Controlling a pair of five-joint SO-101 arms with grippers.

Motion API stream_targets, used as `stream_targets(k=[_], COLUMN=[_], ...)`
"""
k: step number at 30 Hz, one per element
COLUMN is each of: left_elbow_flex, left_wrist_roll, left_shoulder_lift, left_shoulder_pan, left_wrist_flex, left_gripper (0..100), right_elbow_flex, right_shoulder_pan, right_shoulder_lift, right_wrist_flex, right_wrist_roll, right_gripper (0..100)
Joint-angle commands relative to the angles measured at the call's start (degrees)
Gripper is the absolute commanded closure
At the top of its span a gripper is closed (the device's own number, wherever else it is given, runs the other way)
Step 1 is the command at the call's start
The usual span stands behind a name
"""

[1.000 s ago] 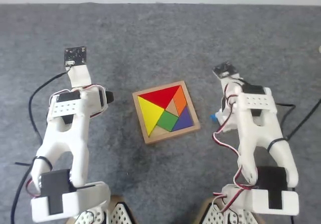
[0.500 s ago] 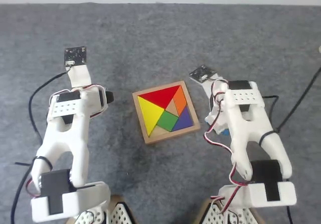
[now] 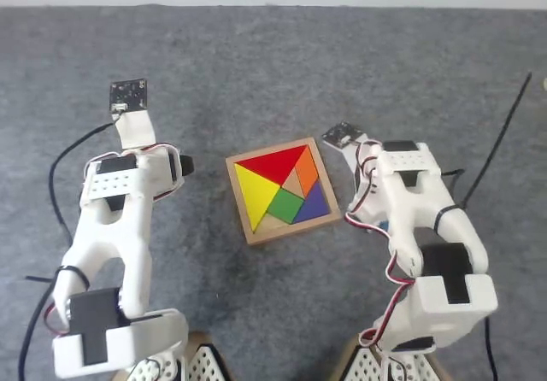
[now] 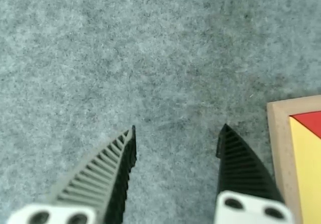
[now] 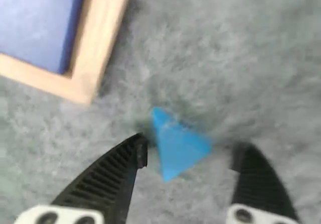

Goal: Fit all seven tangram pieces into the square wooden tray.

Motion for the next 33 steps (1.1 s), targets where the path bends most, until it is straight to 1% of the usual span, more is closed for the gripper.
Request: stream_targets(k=[1,2,4,9,14,20,28,30,33], left_elbow_flex=[-0.4,-0.4,-0.4,-0.4,-0.4,-0.4,-0.4,-0.4,-0.4], left_wrist_roll=[-0.44,-0.44,-0.44,-0.44,-0.44,-0.44,-0.44,-0.44,-0.44], left_shoulder_lift=[-0.35,-0.35,-0.35,-0.35,-0.35,-0.35,-0.35,-0.35,-0.35], left_shoulder_pan=[0.18,0.26,0.26,0.18,0.18,0.26,0.26,0.26,0.18], left_wrist_flex=[-1.05,-1.05,-1.05,-1.05,-1.05,-1.05,-1.14,-1.14,-1.14], left_gripper=[75,75,75,75,75,75,75,75,75], right_elbow_flex=[-2.11,-2.2,-2.11,-1.85,-2.02,-2.73,-5.71,-7.38,-10.2], right_shoulder_pan=[-0.66,-0.66,-0.66,-0.75,-0.57,-1.1,-2.59,-4.7,-10.86], right_shoulder_lift=[-0.04,-0.13,-0.13,0.13,-0.13,-1.45,-11.12,-12.62,-13.32], right_wrist_flex=[-1.1,-1.27,-2.68,-3.65,-3.3,-3.3,2.59,4.09,7.52], right_wrist_roll=[0.7,0.79,1.05,0.79,0.79,0.79,1.49,4.48,12.48], right_gripper=[89.5,91.1,91.2,87.4,93.9,94.2,94.4,94.4,94.4])
